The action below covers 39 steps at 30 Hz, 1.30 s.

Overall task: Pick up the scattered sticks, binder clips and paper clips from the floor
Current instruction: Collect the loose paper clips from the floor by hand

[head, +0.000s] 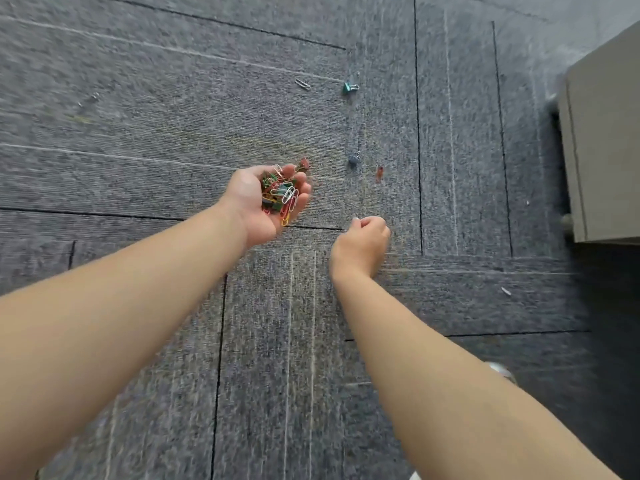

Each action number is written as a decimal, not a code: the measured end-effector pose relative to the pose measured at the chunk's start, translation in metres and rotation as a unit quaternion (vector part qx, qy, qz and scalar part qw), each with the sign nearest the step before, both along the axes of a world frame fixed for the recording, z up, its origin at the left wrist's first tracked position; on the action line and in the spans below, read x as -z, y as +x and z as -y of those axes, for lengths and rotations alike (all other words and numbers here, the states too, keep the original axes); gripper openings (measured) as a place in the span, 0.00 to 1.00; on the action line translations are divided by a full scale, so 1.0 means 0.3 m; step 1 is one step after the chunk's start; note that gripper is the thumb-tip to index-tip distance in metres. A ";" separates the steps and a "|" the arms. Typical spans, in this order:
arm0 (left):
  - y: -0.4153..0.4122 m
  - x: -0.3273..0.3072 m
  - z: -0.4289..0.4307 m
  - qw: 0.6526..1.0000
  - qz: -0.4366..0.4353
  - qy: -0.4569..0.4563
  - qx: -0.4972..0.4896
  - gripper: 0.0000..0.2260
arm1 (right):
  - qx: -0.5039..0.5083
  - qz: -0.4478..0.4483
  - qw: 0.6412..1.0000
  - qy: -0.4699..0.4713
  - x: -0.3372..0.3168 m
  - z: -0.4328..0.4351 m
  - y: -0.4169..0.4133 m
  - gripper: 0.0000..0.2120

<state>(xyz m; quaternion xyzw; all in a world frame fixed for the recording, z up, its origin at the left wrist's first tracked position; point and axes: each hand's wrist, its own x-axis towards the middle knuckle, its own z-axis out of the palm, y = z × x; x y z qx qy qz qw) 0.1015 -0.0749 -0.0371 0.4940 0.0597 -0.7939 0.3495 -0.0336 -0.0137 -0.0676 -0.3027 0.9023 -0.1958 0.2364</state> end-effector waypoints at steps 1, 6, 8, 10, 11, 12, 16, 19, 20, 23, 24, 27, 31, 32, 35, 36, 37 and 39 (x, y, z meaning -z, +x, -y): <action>-0.002 0.011 -0.010 1.000 0.011 0.006 0.003 0.14 | 0.001 0.052 0.998 -0.042 -0.011 0.025 0.029 0.05; -0.021 0.041 -0.035 0.999 0.037 0.035 0.011 0.14 | -0.219 0.096 0.953 -0.186 -0.114 0.130 0.156 0.03; -0.021 0.058 -0.025 0.998 0.036 0.042 0.001 0.13 | -0.288 0.035 0.930 -0.226 -0.142 0.150 0.165 0.02; -0.021 0.073 -0.001 0.999 0.040 0.032 0.000 0.07 | -0.329 -0.001 0.915 -0.236 -0.154 0.160 0.158 0.03; -0.026 0.073 0.012 0.999 0.041 0.025 -0.001 0.07 | -0.346 -0.006 0.910 -0.229 -0.158 0.160 0.151 0.03; -0.032 0.070 0.020 0.999 0.037 0.022 -0.004 0.09 | -0.356 0.000 0.907 -0.223 -0.154 0.159 0.139 0.04; -0.050 0.050 0.022 1.000 0.023 0.003 -0.001 0.14 | -0.280 0.019 0.932 -0.231 -0.140 0.181 0.041 0.07; -0.035 0.045 0.016 1.000 0.010 0.006 -0.011 0.14 | -0.122 -0.014 0.984 -0.131 -0.084 0.224 -0.088 0.05; -0.028 0.041 0.017 1.000 0.006 0.006 -0.014 0.14 | -0.099 -0.016 0.991 -0.091 -0.061 0.233 -0.131 0.05; -0.006 0.036 0.020 1.000 0.000 0.002 -0.021 0.14 | -0.127 -0.012 0.992 -0.010 -0.007 0.256 -0.215 0.10; 0.002 0.032 0.019 1.000 -0.004 -0.001 -0.024 0.14 | -0.139 -0.017 0.990 0.002 0.005 0.268 -0.228 0.10; 0.034 0.035 0.023 1.000 -0.006 -0.004 -0.031 0.15 | -0.149 -0.021 0.989 0.002 0.005 0.295 -0.216 0.03; 0.054 0.028 0.020 0.999 -0.005 -0.008 -0.047 0.15 | -0.189 0.001 0.979 -0.074 -0.016 0.331 -0.142 0.04; 0.057 0.025 0.020 0.999 -0.006 -0.010 -0.050 0.15 | -0.212 -0.009 0.974 -0.081 -0.018 0.338 -0.124 0.05; 0.073 0.015 0.019 0.998 -0.003 -0.011 -0.062 0.15 | -0.311 -0.057 0.948 -0.026 -0.002 0.339 -0.095 0.03; 0.080 0.010 0.018 0.998 -0.005 -0.011 -0.067 0.15 | -0.334 -0.082 0.939 -0.002 0.003 0.335 -0.094 0.05; 0.087 0.005 0.015 0.997 -0.006 -0.010 -0.070 0.15 | -0.334 -0.096 0.937 0.011 0.005 0.332 -0.097 0.08; 0.097 0.003 0.010 0.997 -0.008 -0.009 -0.070 0.15 | -0.294 -0.088 0.952 0.020 -0.006 0.333 -0.101 0.10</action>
